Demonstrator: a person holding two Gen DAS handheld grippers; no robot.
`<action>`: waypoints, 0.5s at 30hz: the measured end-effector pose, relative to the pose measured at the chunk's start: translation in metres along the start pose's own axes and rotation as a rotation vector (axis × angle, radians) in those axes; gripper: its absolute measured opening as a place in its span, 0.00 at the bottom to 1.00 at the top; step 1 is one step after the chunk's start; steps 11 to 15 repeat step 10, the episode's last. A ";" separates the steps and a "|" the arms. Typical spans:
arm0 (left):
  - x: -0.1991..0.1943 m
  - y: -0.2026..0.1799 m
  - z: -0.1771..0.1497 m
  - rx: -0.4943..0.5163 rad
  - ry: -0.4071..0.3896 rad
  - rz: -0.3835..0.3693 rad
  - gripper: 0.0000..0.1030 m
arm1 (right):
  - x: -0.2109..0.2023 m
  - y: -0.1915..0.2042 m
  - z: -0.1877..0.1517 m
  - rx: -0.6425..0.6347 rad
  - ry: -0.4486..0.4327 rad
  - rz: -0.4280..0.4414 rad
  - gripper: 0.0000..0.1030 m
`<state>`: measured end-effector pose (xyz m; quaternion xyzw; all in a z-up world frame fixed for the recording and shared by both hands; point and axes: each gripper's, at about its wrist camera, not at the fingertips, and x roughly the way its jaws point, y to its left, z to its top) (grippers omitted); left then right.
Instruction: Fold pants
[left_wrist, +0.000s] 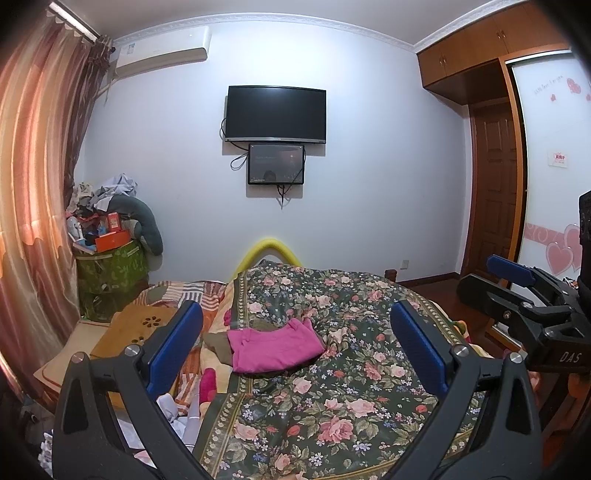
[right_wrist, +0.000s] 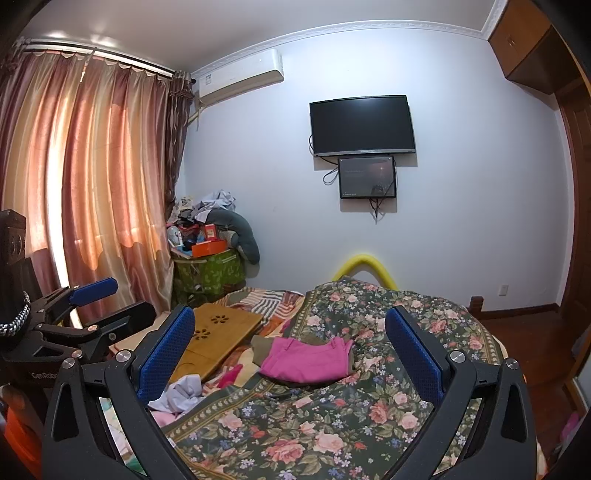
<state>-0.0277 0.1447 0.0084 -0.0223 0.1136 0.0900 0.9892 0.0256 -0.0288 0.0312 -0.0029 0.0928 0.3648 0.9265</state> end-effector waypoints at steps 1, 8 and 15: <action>0.000 0.000 0.000 0.001 0.000 0.002 1.00 | 0.000 0.000 0.000 0.001 0.001 0.001 1.00; 0.005 0.003 -0.002 -0.014 0.011 0.006 1.00 | 0.004 0.000 0.000 0.003 0.008 0.003 1.00; 0.008 0.005 -0.003 -0.016 0.016 0.003 1.00 | 0.006 -0.001 -0.001 0.004 0.011 0.003 1.00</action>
